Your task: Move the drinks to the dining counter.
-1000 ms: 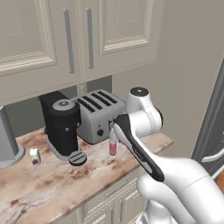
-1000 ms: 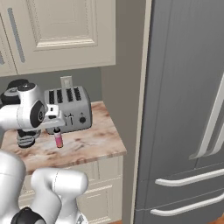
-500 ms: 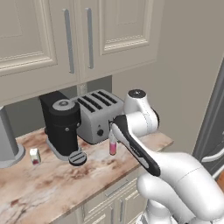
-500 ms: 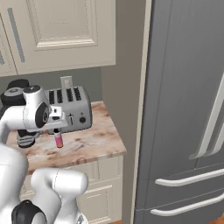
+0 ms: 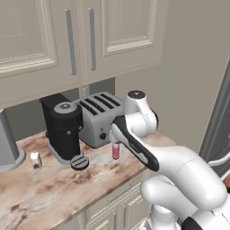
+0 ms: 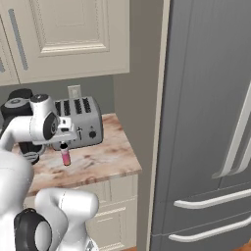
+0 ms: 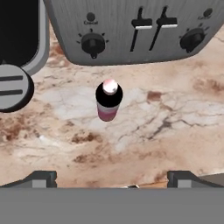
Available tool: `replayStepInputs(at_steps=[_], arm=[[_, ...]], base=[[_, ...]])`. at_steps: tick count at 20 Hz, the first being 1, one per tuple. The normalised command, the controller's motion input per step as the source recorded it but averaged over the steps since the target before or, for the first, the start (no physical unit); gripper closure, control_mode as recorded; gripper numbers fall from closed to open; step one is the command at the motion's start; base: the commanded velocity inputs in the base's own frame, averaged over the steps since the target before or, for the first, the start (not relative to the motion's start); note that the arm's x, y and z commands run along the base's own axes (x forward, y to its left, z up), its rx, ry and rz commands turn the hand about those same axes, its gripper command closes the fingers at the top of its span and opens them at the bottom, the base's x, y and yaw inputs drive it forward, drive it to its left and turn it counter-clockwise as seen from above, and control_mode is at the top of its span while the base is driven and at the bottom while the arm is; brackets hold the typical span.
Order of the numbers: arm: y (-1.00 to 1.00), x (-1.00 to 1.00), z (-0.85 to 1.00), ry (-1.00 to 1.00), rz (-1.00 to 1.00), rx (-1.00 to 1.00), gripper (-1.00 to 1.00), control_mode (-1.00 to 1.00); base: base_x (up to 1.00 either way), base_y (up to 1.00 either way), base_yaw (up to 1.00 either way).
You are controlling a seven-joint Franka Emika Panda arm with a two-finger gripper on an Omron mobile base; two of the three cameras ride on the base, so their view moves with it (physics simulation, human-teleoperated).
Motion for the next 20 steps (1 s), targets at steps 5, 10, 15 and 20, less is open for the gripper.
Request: replayStepInputs(at_steps=[5,10,15,20], arm=[[0.19,0.14,0.00,0.00,0.00,0.00,-1.00,-1.00],[0.05,0.15,-0.03,0.00,0.00,0.00,-1.00,-1.00],[0.00,0.19,-0.05,0.00,0.00,0.00,-1.00,-1.00],[0.00,0.19,-0.01,0.00,0.00,0.00,-1.00,-1.00]], base=[[0.00,0.00,0.00],[0.00,0.00,0.00],[0.00,0.00,0.00],[0.00,0.00,0.00]])
